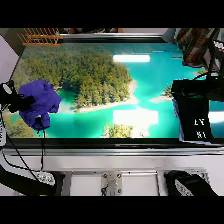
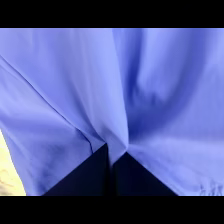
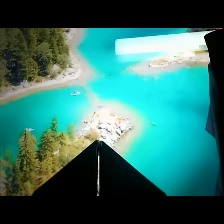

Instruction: Fold the clothes and pants, and hang the long-sleeved shirts on hangers.

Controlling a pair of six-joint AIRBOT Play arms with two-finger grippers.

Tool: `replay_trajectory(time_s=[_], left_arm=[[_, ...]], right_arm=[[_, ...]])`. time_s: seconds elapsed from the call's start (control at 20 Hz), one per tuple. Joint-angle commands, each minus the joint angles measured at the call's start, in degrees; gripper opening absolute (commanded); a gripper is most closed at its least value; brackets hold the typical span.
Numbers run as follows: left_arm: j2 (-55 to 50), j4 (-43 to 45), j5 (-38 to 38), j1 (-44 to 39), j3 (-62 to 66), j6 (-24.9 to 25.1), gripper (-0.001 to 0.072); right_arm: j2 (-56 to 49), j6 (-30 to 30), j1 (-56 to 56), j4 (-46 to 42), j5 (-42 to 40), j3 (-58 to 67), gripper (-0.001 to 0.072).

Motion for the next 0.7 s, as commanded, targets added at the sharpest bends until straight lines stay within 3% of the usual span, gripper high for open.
replay_trajectory(time_s=[0.0, 0.25, 0.45, 0.65], left_arm=[[4.0, -9.8, -0.3, -0.9, 0.0, 1.0, 0.0011], [19.7, -21.7, 1.5, -14.9, 4.8, 4.1, 0.0011], [26.7, -21.6, 4.9, -34.3, 6.3, 4.3, 0.0011], [25.7, -21.5, 8.8, -51.8, 6.3, 4.3, 0.0011]], right_arm=[[0.0, 0.0, 0.0, 0.0, 0.0, 0.0, 0.0006], [0.0, 0.0, 0.0, 0.0, 0.0, 0.0, 0.0005], [0.0, 0.0, 0.0, 0.0, -1.1, 0.0, 0.0005], [0.0, 0.0, 0.0, 0.0, -2.5, 0.0, 0.0006]])
